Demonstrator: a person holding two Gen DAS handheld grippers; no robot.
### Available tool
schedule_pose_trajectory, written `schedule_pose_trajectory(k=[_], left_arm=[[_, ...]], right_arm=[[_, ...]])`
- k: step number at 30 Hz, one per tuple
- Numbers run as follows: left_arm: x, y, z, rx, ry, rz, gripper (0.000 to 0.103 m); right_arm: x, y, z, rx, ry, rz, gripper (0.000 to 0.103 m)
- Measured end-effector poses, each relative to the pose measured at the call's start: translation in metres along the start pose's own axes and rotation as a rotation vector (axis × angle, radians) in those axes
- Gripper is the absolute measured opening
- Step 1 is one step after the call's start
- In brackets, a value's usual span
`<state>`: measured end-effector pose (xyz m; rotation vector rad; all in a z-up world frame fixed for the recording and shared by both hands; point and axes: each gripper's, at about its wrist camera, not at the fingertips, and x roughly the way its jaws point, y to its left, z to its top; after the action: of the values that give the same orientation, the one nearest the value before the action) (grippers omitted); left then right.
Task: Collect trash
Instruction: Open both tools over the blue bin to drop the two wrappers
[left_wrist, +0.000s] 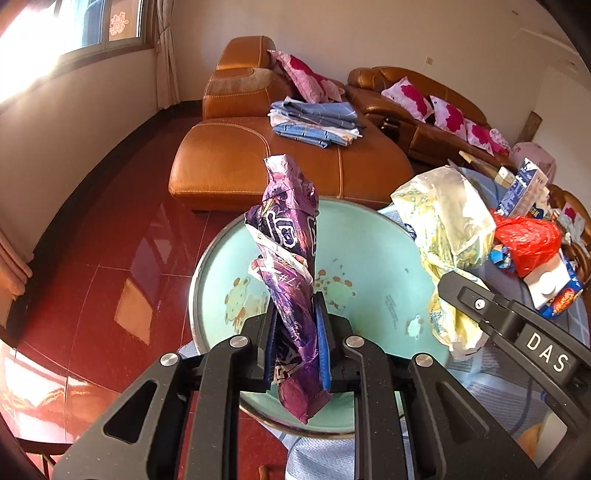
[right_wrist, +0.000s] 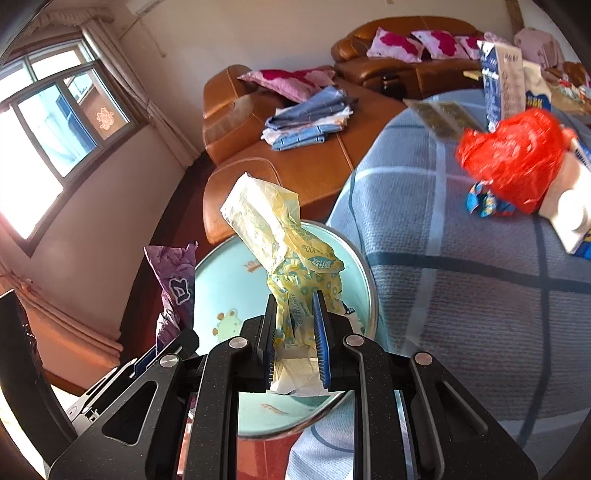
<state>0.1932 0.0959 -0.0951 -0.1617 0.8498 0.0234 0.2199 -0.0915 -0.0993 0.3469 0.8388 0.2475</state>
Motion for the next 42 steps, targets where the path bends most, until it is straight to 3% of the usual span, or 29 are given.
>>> schedule_pose_trajectory(k=[6, 8, 11, 22, 25, 26, 27, 28, 42], left_arm=[[0.011, 0.002, 0.003, 0.003, 0.023, 0.005, 0.017], [0.014, 0.002, 0.003, 0.002, 0.03, 0.007, 0.017], [0.019, 0.005, 0.002, -0.003, 0.041, 0.01, 0.018], [0.025, 0.001, -0.006, 0.011, 0.053, 0.034, 0.019], [0.025, -0.003, -0.007, 0.021, 0.054, 0.043, 0.023], [0.024, -0.004, -0.008, 0.026, 0.052, 0.049, 0.033], [0.022, -0.006, -0.009, 0.028, 0.048, 0.059, 0.049], [0.019, -0.006, -0.009, 0.026, 0.04, 0.07, 0.054], [-0.029, -0.038, -0.012, 0.068, -0.04, 0.091, 0.077]], right_arm=[[0.018, 0.0, 0.001, 0.005, 0.041, 0.041, 0.021], [0.019, -0.001, 0.001, 0.013, 0.043, 0.062, 0.031], [0.018, -0.004, 0.001, 0.019, 0.038, 0.086, 0.033], [-0.026, -0.023, 0.005, 0.055, -0.056, 0.071, 0.036], [-0.04, -0.025, 0.002, 0.048, -0.079, 0.062, 0.038], [-0.044, -0.027, 0.0, 0.046, -0.086, 0.059, 0.039], [-0.047, -0.028, -0.001, 0.044, -0.091, 0.057, 0.039], [-0.05, -0.028, -0.001, 0.042, -0.096, 0.052, 0.041], [-0.105, -0.068, -0.015, 0.098, -0.175, 0.001, 0.049]])
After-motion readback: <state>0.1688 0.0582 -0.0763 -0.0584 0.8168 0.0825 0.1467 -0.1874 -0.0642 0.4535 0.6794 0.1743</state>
